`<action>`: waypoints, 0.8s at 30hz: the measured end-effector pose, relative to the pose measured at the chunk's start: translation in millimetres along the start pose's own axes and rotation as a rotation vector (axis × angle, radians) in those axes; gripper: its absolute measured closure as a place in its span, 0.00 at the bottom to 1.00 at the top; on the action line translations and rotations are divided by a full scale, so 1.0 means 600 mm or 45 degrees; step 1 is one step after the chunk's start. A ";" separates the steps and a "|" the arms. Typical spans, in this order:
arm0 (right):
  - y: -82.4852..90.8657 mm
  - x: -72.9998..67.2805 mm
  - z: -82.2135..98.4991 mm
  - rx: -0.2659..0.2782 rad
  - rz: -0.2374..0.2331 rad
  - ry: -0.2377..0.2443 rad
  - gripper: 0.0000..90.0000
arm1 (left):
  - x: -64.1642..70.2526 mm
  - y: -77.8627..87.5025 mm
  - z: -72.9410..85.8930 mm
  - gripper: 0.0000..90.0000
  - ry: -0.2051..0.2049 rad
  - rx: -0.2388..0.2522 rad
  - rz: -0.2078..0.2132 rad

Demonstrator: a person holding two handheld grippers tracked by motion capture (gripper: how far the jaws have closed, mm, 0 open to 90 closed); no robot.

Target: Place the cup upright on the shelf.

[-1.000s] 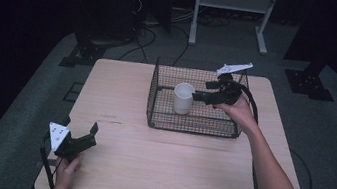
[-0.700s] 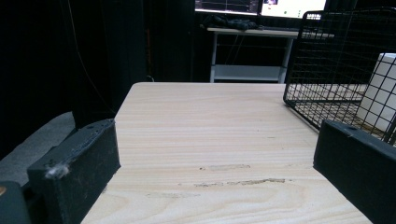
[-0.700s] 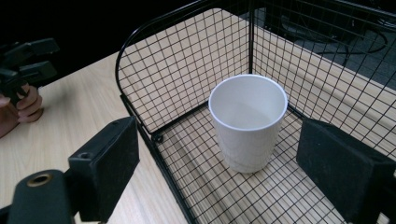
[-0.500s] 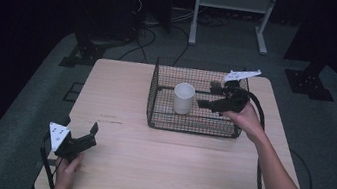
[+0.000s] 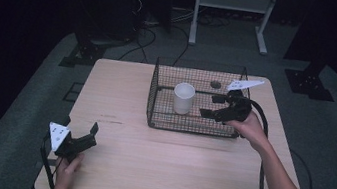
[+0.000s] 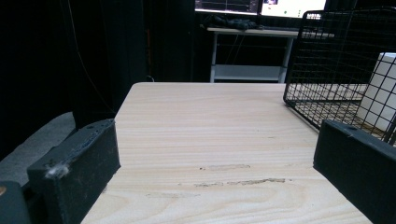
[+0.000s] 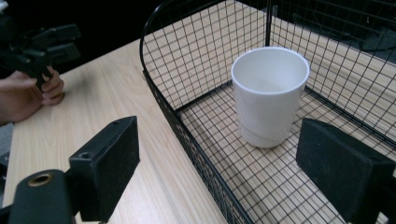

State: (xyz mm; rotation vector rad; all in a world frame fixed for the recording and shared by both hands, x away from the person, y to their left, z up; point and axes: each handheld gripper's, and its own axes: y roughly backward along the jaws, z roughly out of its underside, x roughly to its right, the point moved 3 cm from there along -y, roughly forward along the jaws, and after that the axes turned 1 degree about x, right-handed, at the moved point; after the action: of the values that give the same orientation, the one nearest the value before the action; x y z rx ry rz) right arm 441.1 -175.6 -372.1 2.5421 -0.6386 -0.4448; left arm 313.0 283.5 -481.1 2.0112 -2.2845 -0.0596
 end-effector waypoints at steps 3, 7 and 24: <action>0.005 -0.004 0.007 0.003 -0.001 0.000 0.14 | 0.000 0.000 0.000 0.00 -0.001 -0.001 0.000; 0.013 -0.008 0.017 0.024 -0.004 -0.005 0.14 | 0.000 0.000 0.000 0.00 -0.003 -0.001 0.000; 0.020 -0.026 0.071 0.022 -0.007 0.004 0.14 | 0.000 0.000 0.000 0.00 -0.003 -0.002 -0.001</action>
State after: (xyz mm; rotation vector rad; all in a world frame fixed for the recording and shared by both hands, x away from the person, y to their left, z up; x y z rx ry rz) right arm 406.2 -192.6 -398.3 2.5606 -0.6374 -0.4386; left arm 312.9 283.5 -481.1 2.0126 -2.2840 -0.0635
